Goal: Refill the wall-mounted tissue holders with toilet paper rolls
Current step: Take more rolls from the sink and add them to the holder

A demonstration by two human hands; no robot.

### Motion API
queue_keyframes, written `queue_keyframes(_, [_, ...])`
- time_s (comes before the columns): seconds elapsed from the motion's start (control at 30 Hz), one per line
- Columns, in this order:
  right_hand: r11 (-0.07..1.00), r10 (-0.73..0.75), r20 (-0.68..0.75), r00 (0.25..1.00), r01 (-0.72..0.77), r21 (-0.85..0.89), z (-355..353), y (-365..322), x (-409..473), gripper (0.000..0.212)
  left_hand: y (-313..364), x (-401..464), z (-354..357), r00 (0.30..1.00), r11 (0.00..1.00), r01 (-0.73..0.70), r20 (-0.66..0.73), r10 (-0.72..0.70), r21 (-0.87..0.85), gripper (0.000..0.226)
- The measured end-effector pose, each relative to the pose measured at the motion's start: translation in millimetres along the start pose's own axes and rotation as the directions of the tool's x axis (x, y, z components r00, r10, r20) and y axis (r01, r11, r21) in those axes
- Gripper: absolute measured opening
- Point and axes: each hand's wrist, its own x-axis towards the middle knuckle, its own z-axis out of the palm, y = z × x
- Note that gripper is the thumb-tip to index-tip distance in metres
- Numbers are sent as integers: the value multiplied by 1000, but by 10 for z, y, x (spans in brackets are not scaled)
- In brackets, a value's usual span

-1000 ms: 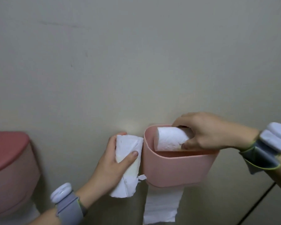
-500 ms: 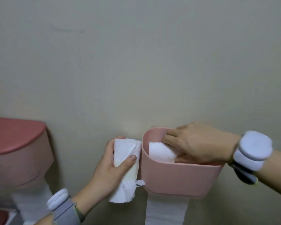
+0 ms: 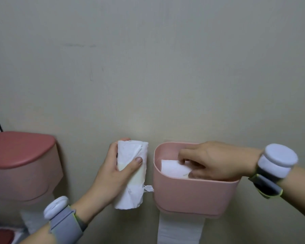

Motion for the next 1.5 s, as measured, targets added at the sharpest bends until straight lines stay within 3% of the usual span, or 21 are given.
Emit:
queue_keyframes(0.13, [977,84,-167,982,-48,209,-158,25,-118,27,403,240,-78,985,988,-111,-146,94,-111,49])
queue_keyframes(0.27, [753,293,-390,873,40,656,-387,-33,-221,18,950,536,87,957,918,-248,-228,182,-310,46])
queue_keyframes(0.37, [524,387,-435,813,194,830,-530,-150,-228,21,1195,642,413,973,864,-226,-147,178,-450,46])
queue_keyframes(0.43, [394,413,-425,805,263,881,-593,-201,-215,33,1249,628,642,987,837,-156,-52,151,-525,49])
queue_keyframes(0.53, [335,475,-402,783,261,905,-629,-224,-235,43,1236,571,860,991,808,-50,74,115,-588,43])
queue_keyframes(0.7, [289,528,-346,776,219,932,-564,-230,-227,49,1147,534,935,983,817,6,153,101,-577,42])
queue_keyframes(0.83, [346,540,-353,764,181,920,-548,-236,-208,39,1052,534,851,975,903,-13,193,106,-429,44])
queue_keyframes(0.97, [644,472,-390,790,-7,765,-617,-97,-352,37,809,499,559,949,967,-230,192,248,-113,46])
queue_keyframes(1.07, [802,383,-227,895,-200,563,-604,-38,-453,37,531,436,398,951,969,-238,217,219,66,34])
queue_keyframes(1.13, [872,315,-91,945,-250,422,-518,-89,-408,39,378,372,362,962,975,-197,212,172,99,29])
queue_keyframes(1.27, [939,187,93,978,-205,275,-333,-209,-200,40,229,279,411,984,996,-54,173,40,76,31])
queue_keyframes(1.37, [938,134,164,977,-179,297,-264,-222,-93,39,197,255,447,989,998,39,144,-44,38,25])
queue_keyframes(1.5, [924,115,182,976,-173,342,-216,-181,-60,40,220,229,466,990,998,58,124,-61,24,25])
